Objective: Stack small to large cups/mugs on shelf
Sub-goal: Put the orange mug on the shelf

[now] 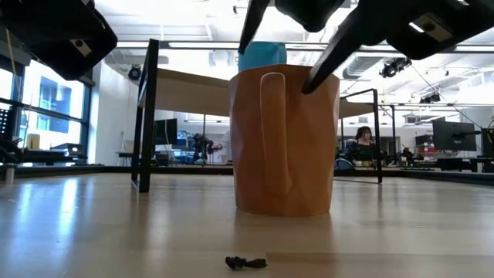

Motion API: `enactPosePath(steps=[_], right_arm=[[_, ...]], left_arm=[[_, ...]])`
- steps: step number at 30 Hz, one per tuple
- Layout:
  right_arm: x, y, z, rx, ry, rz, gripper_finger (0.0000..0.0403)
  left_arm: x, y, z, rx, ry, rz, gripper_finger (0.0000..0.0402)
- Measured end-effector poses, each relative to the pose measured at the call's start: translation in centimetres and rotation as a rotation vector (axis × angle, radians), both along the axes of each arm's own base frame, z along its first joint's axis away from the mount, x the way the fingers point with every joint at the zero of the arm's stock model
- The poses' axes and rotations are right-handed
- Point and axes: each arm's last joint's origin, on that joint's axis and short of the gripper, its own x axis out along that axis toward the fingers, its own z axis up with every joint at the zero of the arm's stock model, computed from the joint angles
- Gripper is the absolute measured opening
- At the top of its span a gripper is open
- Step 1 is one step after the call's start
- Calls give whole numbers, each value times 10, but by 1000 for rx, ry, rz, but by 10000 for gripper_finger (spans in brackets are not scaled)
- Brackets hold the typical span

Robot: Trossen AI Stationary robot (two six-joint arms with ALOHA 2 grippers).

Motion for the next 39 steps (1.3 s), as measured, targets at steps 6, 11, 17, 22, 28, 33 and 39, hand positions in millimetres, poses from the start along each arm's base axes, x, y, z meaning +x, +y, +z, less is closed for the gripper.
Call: enactPosePath(steps=[6,11,17,22,28,33,39], right_arm=[[3,-2,-3,-6,-10,-29,186],[6,-1,-10,1,-5,-44,186],[6,-2,-14,-13,13,-50,186],[4,-3,-15,-24,36,-57,177],[3,-6,-16,-42,52,-54,130],[3,-6,-16,-64,49,-15,82],[2,-5,-15,-79,62,82,35]], left_arm=[[0,0,0,0,0,0,124],[0,0,0,1,4,1,124],[0,0,-1,1,9,-2,124],[0,0,-1,2,10,-2,124],[-1,0,-1,3,11,-2,124],[-1,0,-1,3,11,-2,124],[0,0,-1,2,10,-1,124]])
